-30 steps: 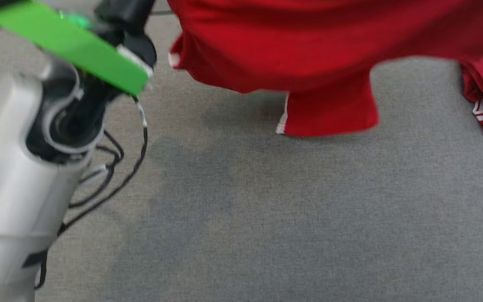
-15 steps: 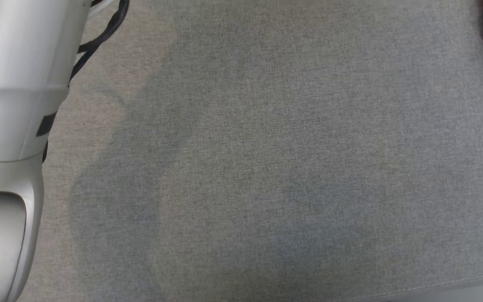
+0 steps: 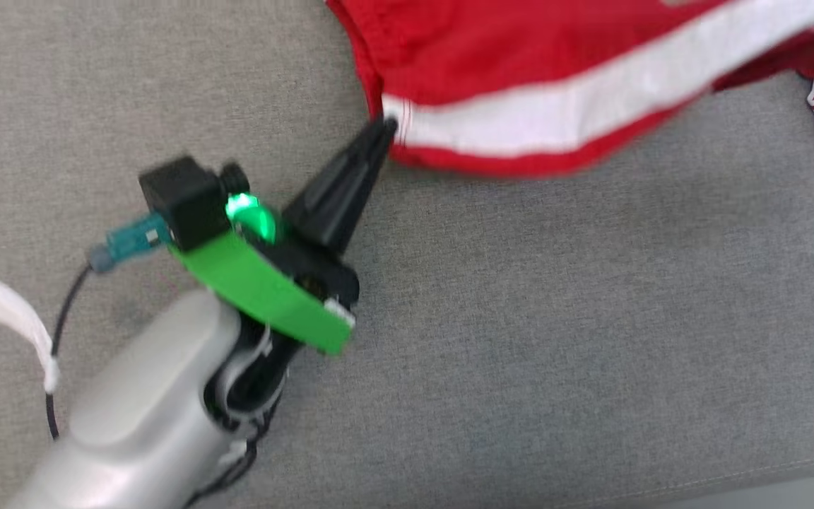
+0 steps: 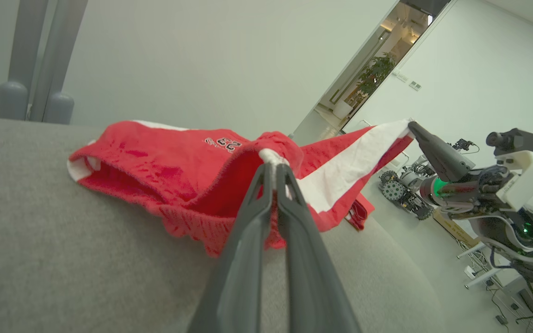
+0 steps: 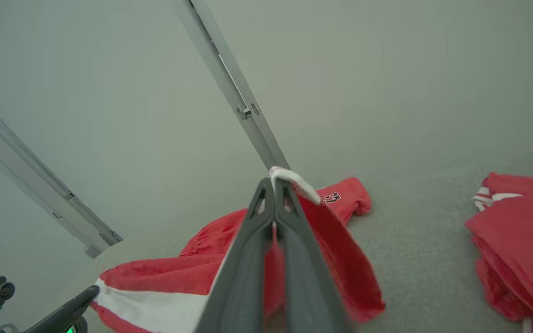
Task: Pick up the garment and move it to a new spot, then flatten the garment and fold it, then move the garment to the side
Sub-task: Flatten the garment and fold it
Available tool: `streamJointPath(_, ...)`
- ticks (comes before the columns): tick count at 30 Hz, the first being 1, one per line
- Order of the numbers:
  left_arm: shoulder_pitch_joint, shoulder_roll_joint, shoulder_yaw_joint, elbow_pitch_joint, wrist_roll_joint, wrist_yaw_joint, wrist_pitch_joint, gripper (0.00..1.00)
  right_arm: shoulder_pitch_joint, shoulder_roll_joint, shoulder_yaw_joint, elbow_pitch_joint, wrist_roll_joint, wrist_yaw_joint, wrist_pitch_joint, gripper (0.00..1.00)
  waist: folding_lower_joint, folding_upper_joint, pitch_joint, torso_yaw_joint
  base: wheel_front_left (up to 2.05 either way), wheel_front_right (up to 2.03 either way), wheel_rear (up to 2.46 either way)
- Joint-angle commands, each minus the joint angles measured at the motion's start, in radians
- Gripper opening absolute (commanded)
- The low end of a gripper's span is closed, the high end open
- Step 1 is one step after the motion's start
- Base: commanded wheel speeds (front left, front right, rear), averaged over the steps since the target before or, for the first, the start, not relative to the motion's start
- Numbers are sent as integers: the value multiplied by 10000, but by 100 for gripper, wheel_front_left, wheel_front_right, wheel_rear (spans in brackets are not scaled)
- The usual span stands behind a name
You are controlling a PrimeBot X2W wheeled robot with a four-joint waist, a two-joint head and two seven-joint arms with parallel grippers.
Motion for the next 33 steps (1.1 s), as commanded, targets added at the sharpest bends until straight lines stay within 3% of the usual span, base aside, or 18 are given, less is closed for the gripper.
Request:
streamJointPath(1, 781, 116, 38, -181, -116, -41, -31, 0, 824, 79, -178, -193, 57, 0, -22, 0, 0, 0, -1050, 442, 0, 0, 0)
streamJointPath(7, 3634, 568, -104, -770, 143, -42, -30, 0, 4374, 322, -585, -845, 670, 0, -23, 0, 0, 0, -2251, 565, 0, 0, 0)
streamJointPath(14, 5821, 974, 471, -1437, 673, -38, -30, 0, 7539, -218, -914, -2039, 1543, 0, -11, 0, 0, 0, -3304, 886, 0, 0, 0)
streamJointPath(19, 6634, 1332, 688, -2127, 706, 141, -22, 0, 8924, -613, -1524, -2808, 1623, 0, -10, 0, 0, 0, -3632, 1123, 0, 0, 0)
streamJointPath(25, 6303, 1017, 719, -2398, 275, 187, 182, 0, 8705, -791, -1845, -2846, 1455, 0, 311, 0, 0, 0, -3511, 1346, 0, 0, 0)
streamJointPath(33, 4844, 12, 794, -1500, -933, 30, 782, 0, 5904, -1101, -1649, -1132, 769, -2, 1699, 0, 0, 0, -2654, 1484, 0, 0, 0)
